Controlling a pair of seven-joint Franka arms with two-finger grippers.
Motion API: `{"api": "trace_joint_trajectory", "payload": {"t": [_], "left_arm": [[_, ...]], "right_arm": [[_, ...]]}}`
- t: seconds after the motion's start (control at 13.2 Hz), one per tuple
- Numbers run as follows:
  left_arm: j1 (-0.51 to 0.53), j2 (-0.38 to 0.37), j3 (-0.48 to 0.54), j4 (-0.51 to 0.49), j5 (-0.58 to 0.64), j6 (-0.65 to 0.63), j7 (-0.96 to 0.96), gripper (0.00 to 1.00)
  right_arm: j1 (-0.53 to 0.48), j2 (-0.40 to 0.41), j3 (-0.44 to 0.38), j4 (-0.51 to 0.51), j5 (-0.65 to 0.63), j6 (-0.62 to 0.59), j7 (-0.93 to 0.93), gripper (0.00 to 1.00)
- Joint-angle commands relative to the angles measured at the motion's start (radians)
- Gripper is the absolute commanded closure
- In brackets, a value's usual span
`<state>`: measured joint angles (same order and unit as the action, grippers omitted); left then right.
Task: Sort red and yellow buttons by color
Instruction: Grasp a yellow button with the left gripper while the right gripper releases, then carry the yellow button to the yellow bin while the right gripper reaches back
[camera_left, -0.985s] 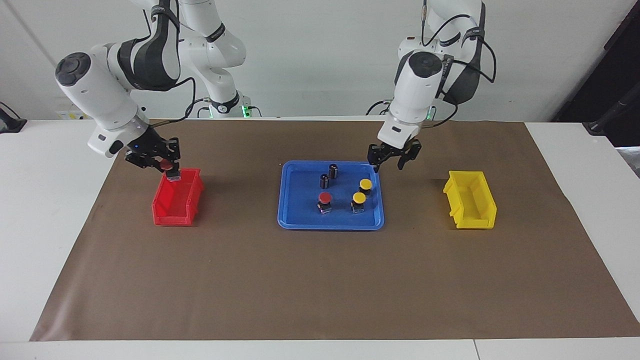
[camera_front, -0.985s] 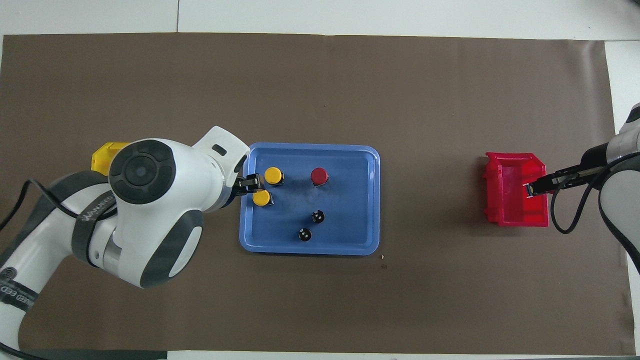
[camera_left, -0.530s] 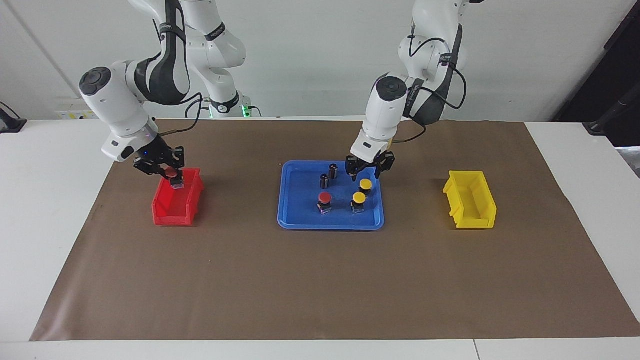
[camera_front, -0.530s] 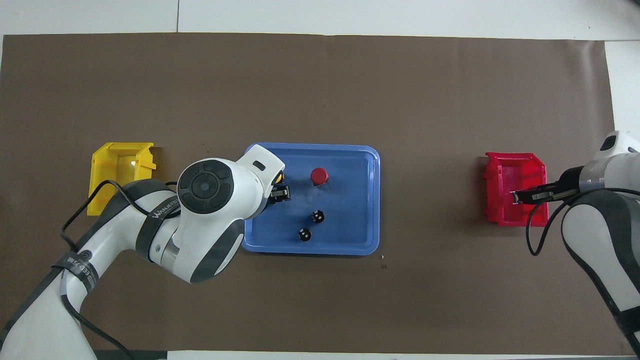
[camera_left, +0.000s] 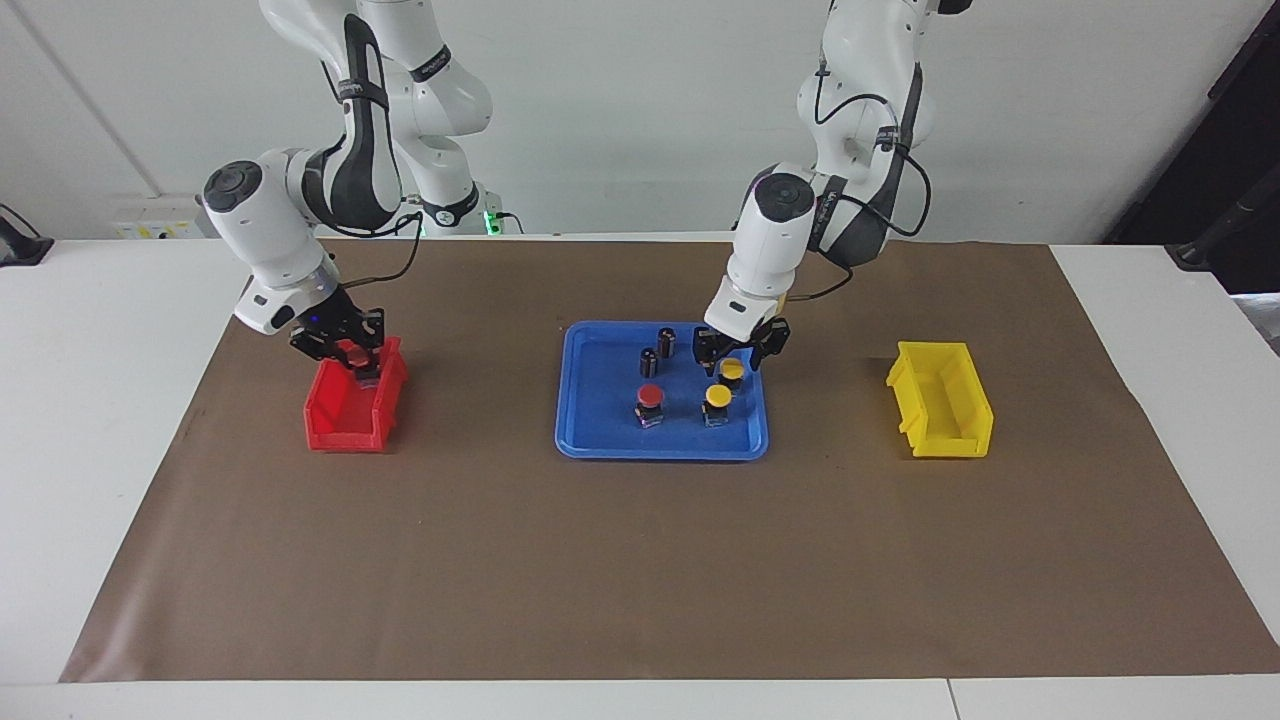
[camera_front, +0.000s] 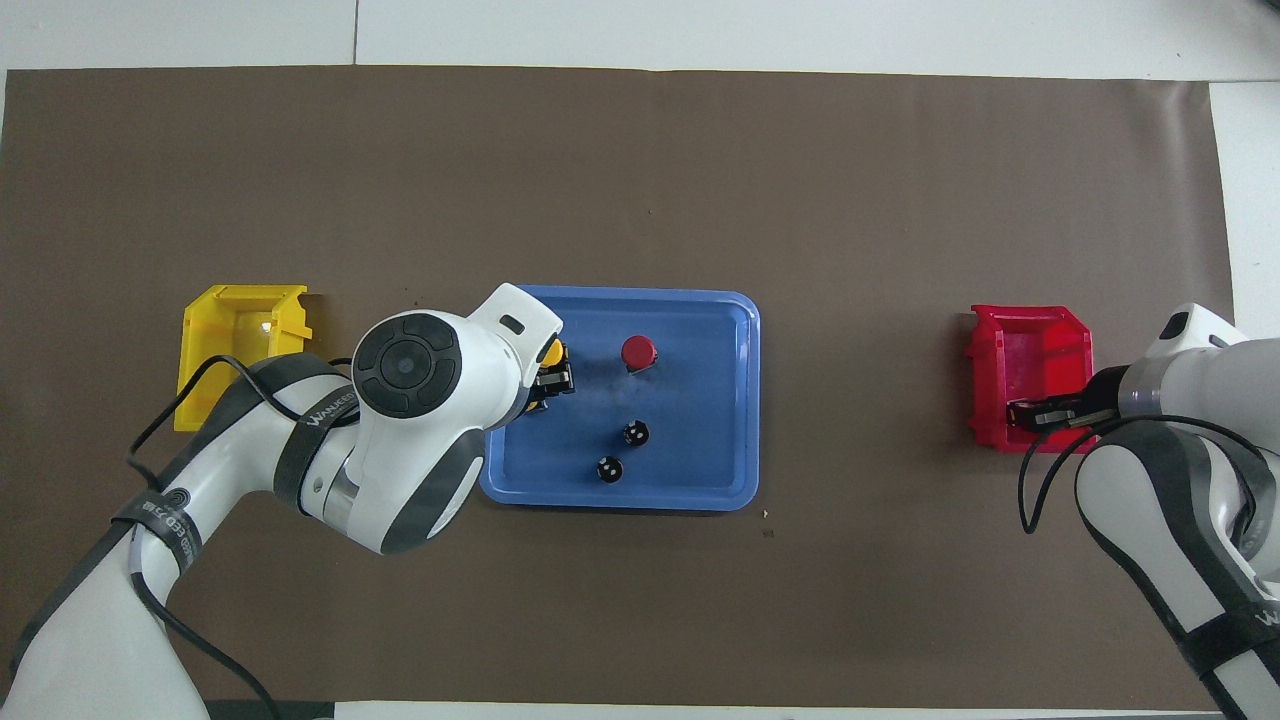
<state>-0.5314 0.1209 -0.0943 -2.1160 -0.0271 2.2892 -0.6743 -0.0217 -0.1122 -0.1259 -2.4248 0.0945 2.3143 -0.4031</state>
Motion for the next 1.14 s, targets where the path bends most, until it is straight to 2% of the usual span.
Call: {"api": "trace_joint_trajectory", "payload": {"t": [0.0,0.15,0.23,0.38,0.45,0.61,0.76,0.91,1.06], "left_arm": [[0.001,-0.01,0.005,-0.025,0.018,0.018,-0.016,0.59],[0.004,-0.012,0.007,-0.025,0.018,0.012,-0.014,0.88],[0.004,-0.012,0.008,-0.021,0.018,0.006,-0.014,0.94],[-0.002,-0.021,0.007,0.025,0.018,-0.089,-0.031,0.96],[-0.007,-0.038,0.005,0.06,0.018,-0.167,-0.036,0.96],[0.004,-0.072,0.016,0.144,0.018,-0.325,-0.002,0.96],[0.081,-0.079,0.033,0.183,0.035,-0.428,0.07,0.96],[0.239,-0.099,0.042,0.185,0.111,-0.433,0.274,0.96],[0.393,-0.115,0.042,0.188,0.111,-0.416,0.462,0.96]], "right_arm": [[-0.029,-0.024,0.005,-0.034,0.022,0.027,-0.056,0.8],[-0.027,-0.023,0.005,-0.034,0.022,0.03,-0.053,0.46],[-0.026,-0.021,0.005,-0.027,0.021,0.027,-0.053,0.34],[-0.024,-0.004,0.005,0.025,0.021,-0.018,-0.057,0.19],[-0.024,0.015,0.005,0.086,0.021,-0.08,-0.057,0.18],[-0.02,0.074,0.008,0.273,0.013,-0.264,-0.053,0.17],[0.008,0.126,0.009,0.454,0.008,-0.415,-0.04,0.09],[0.095,0.179,0.011,0.621,0.02,-0.536,0.104,0.08],[0.277,0.258,0.015,0.761,0.019,-0.543,0.383,0.09]]}}
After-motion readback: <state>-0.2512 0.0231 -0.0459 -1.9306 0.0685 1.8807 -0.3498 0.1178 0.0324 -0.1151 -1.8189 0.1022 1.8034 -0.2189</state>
